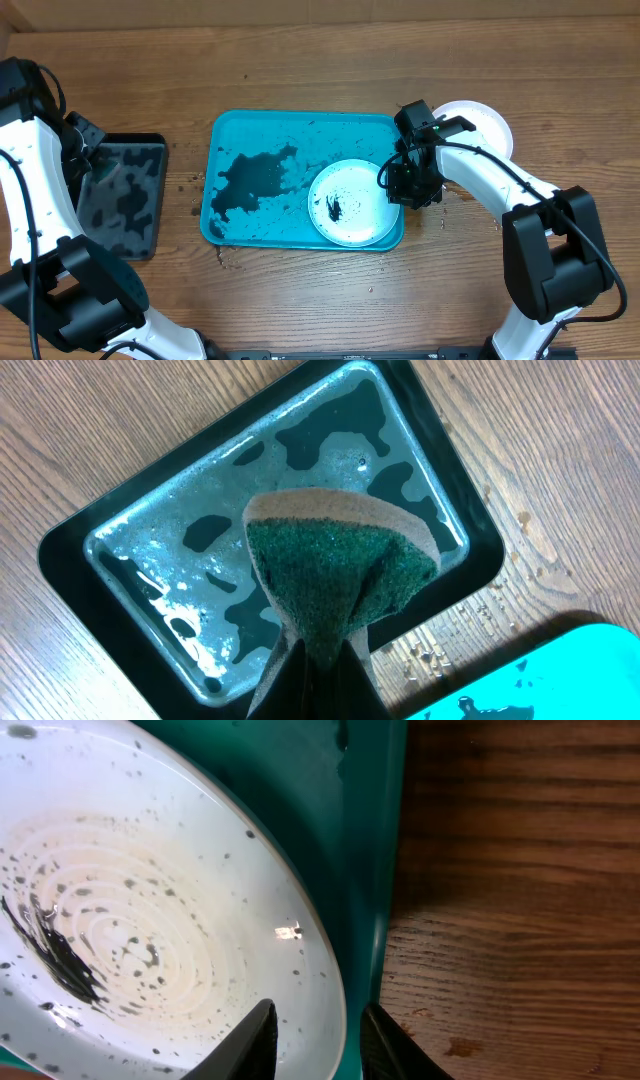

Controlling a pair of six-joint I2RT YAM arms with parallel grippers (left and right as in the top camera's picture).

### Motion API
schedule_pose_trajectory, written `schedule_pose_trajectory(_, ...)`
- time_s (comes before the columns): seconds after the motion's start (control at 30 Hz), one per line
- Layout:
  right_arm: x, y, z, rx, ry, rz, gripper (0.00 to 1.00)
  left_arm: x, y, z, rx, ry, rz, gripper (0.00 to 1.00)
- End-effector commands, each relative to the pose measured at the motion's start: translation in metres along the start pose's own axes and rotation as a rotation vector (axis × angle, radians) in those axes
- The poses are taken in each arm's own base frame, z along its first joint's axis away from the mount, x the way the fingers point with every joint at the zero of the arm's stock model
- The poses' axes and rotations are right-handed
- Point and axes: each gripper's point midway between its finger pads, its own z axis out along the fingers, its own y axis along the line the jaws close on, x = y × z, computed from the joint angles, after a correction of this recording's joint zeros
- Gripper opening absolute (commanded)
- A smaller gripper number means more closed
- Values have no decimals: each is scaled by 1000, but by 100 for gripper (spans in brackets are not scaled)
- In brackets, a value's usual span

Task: Clean dirty plates on tray and stack at the side
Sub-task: 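Grip the last white plate rim and drag it toward tray center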

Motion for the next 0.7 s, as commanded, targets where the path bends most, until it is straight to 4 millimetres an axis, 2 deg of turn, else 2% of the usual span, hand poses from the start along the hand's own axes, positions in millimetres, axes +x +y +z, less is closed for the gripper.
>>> schedule_pose_trajectory(0.0, 2, 5, -6, -13, -14, 12, 29, 1, -4, -3, 14, -4, 15, 4)
schedule_pose_trajectory(0.27, 6, 24, -2, -20, -27, -34, 30, 1, -4, -3, 14, -4, 15, 4)
schedule_pose_trajectory(0.57, 2, 24, 0, -9, -50, -30, 31, 1, -4, -3, 14, -4, 15, 4)
schedule_pose_trajectory(0.67, 1, 17, 10, 8, -70, -18, 31, 1, -4, -3, 14, -3, 16, 4)
